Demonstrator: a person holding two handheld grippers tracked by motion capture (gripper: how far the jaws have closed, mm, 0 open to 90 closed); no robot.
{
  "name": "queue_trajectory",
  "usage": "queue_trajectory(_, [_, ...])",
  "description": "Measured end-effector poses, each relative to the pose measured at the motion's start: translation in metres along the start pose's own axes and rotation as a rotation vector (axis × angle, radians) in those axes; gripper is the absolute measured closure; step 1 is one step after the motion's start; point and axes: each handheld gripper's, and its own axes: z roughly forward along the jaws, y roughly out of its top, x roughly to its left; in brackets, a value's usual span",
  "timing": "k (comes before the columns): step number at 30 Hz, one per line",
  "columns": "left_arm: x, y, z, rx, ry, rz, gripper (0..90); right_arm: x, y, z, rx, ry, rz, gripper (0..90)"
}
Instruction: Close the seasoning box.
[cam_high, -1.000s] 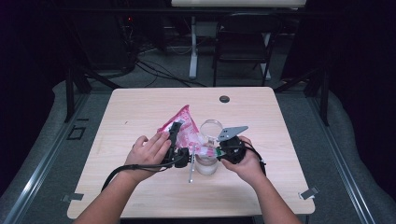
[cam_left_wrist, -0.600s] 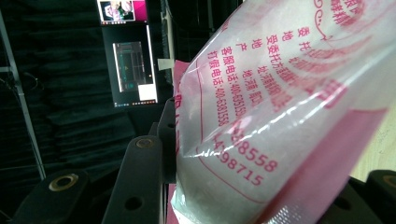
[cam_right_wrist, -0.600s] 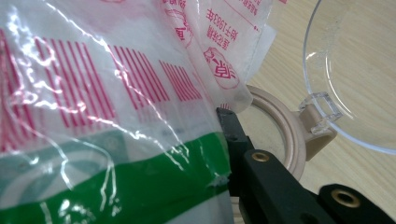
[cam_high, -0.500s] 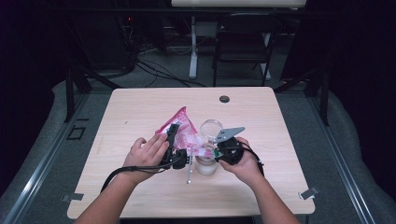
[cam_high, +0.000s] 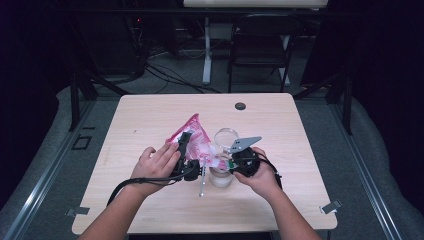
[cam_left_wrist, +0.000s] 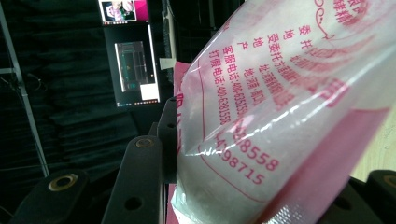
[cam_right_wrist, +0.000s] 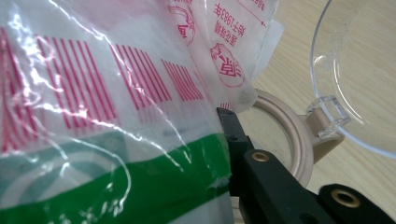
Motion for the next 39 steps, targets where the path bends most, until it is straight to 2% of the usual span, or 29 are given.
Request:
queue_trajectory(17, [0.0040, 0.0026, -0.0012, -0.005, 0.009, 0.015, 65.0, -0.0009, 0.0001, -0.0011, 0.001, -0.002, -0.005, 90.0])
queue_trajectory(39, [0.0058, 0.0040, -0.0023, -0.006, 0.009, 0.011, 65.0, -0.0008, 0.0000, -0.0012, -0.006, -0.005, -0.002, 90.0])
